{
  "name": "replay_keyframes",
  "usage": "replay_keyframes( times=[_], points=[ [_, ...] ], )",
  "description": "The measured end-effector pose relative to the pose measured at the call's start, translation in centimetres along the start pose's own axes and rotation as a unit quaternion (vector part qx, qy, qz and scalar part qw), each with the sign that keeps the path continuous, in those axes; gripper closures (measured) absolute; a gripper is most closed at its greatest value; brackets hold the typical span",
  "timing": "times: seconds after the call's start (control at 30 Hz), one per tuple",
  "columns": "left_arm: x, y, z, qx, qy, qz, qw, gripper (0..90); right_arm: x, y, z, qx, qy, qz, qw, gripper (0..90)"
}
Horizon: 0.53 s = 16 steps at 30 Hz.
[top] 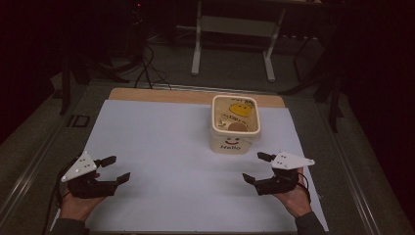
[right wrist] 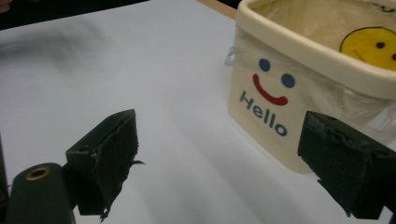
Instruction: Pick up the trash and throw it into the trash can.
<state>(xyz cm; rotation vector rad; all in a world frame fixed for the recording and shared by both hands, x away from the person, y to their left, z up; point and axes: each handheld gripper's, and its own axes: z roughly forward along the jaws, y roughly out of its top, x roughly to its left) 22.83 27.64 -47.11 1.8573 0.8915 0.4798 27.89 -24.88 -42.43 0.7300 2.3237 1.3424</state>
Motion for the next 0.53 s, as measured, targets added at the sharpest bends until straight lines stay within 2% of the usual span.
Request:
replay_keyframes(
  times=[0.23,0.27,0.47,0.5,0.53],
  points=[
    [0.0,0.0,0.0,0.000,0.000,0.000,1.0000,22.3,0.0,0.0,0.0,0.000,0.000,0.000,1.0000,11.7],
    [0.0,0.0,0.0,0.001,0.001,0.002,1.0000,22.2,0.2,-0.9,0.0,-0.001,0.006,0.005,1.0000,11.9],
    [-0.1,0.0,0.0,0.002,0.001,0.004,1.0000,22.2,0.2,-0.9,0.0,-0.001,0.006,0.005,1.0000,11.9],
    [-0.1,0.0,0.0,0.002,0.001,0.004,1.0000,22.2,0.2,-2.1,0.3,0.000,0.009,0.004,1.0000,11.9],
    [-0.1,0.0,0.0,0.001,0.002,0.005,1.0000,22.2,0.2,-2.1,0.3,0.000,0.009,0.004,1.0000,11.9]
  ],
)
